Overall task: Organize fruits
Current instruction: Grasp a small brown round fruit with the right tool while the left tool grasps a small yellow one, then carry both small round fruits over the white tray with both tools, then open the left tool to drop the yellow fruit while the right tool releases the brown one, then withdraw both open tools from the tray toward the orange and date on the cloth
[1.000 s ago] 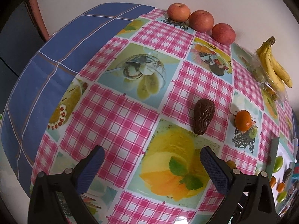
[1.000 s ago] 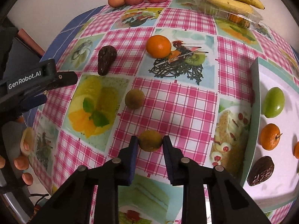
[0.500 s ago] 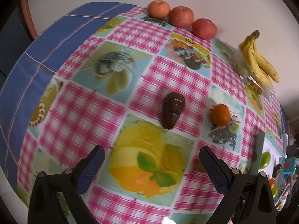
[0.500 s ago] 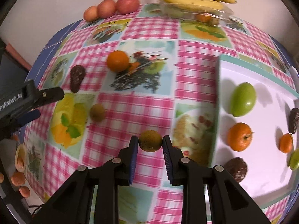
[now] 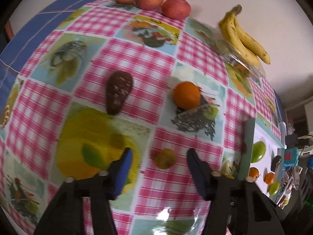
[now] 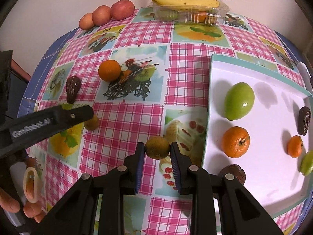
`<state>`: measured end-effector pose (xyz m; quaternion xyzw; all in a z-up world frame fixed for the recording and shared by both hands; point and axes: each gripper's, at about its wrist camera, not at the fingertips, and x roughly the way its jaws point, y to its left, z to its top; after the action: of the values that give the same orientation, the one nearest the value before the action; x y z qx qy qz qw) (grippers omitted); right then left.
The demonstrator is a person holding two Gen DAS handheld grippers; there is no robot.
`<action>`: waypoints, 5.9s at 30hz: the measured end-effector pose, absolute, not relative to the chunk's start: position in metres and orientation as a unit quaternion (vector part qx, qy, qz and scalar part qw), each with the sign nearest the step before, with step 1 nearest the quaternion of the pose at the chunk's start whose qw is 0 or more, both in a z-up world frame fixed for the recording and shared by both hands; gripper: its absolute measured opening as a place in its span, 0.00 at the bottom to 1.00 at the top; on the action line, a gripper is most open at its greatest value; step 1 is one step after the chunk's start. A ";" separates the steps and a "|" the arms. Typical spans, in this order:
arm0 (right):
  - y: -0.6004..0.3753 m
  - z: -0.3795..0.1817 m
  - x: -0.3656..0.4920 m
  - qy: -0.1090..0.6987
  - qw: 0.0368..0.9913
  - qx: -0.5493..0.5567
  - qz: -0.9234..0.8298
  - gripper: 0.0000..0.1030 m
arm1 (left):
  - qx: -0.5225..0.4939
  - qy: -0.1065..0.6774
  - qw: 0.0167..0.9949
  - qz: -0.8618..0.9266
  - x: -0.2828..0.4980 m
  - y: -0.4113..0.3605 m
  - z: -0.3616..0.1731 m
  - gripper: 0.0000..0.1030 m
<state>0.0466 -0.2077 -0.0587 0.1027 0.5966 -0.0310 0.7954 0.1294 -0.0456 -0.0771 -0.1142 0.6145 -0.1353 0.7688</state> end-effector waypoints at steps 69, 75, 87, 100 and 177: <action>-0.425 0.009 -0.072 0.504 0.806 0.200 -0.237 0.27 | 0.083 0.566 0.738 -0.357 -0.023 -0.262 -0.018 0.26; -0.424 -0.017 -0.068 0.538 0.784 0.210 -0.228 0.27 | 0.107 0.579 0.730 -0.347 -0.029 -0.269 -0.037 0.26; -0.426 -0.052 -0.068 0.571 0.756 0.223 -0.228 0.27 | 0.107 0.612 0.716 -0.319 -0.025 -0.264 -0.068 0.26; -0.426 -0.053 -0.068 0.571 0.756 0.223 -0.229 0.27 | 0.085 0.620 0.712 -0.319 -0.019 -0.260 -0.073 0.27; -0.347 -0.018 -0.023 0.534 0.822 0.099 -0.171 0.93 | -0.057 0.586 0.805 -0.073 0.091 -0.096 -0.052 1.00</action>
<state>-0.0227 -0.3474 -0.0181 0.0989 0.5336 -0.1706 0.8224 0.0914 -0.0962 -0.0517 -0.0569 0.5862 -0.0727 0.8049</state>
